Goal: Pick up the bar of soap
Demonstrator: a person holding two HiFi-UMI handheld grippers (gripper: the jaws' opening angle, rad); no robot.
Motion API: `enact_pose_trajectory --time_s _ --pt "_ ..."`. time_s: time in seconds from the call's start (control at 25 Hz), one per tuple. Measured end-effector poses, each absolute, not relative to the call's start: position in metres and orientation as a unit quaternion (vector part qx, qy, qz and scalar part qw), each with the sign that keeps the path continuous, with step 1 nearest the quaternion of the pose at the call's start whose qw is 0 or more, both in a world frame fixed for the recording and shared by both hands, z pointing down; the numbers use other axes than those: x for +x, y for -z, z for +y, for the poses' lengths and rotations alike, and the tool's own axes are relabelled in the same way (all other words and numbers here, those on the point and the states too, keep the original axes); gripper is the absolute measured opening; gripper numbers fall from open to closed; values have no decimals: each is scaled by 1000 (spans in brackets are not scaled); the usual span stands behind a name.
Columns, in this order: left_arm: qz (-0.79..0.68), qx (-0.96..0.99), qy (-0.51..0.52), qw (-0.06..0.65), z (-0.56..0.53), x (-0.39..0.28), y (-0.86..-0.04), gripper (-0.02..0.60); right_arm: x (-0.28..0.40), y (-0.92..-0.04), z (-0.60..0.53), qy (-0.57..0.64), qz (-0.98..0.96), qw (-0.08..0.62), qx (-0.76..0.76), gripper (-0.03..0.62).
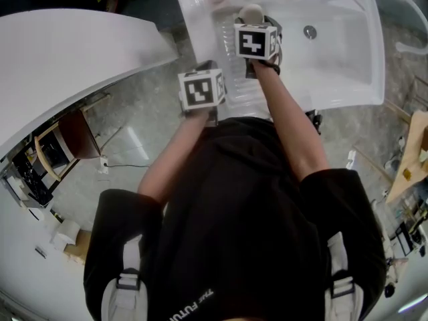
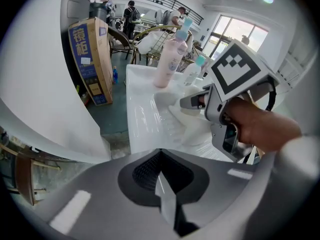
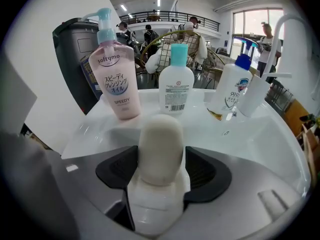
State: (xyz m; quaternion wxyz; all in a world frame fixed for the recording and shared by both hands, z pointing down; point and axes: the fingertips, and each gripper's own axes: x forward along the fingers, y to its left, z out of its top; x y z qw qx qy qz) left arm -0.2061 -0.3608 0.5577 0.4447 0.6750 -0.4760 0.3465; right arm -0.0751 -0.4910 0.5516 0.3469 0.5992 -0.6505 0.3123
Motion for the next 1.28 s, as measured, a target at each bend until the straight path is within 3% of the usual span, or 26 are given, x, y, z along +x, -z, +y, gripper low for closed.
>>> enact_pose_trajectory --time_s 0.56,1.28 --pt "-477 675 -341 448 -363 -207 -556 -3 -74 -552 -491 -311 -651 353 596 290" --pt "-491 669 -335 447 -361 -211 -553 -3 -73 -517 -486 -284 -685 285 607 275"
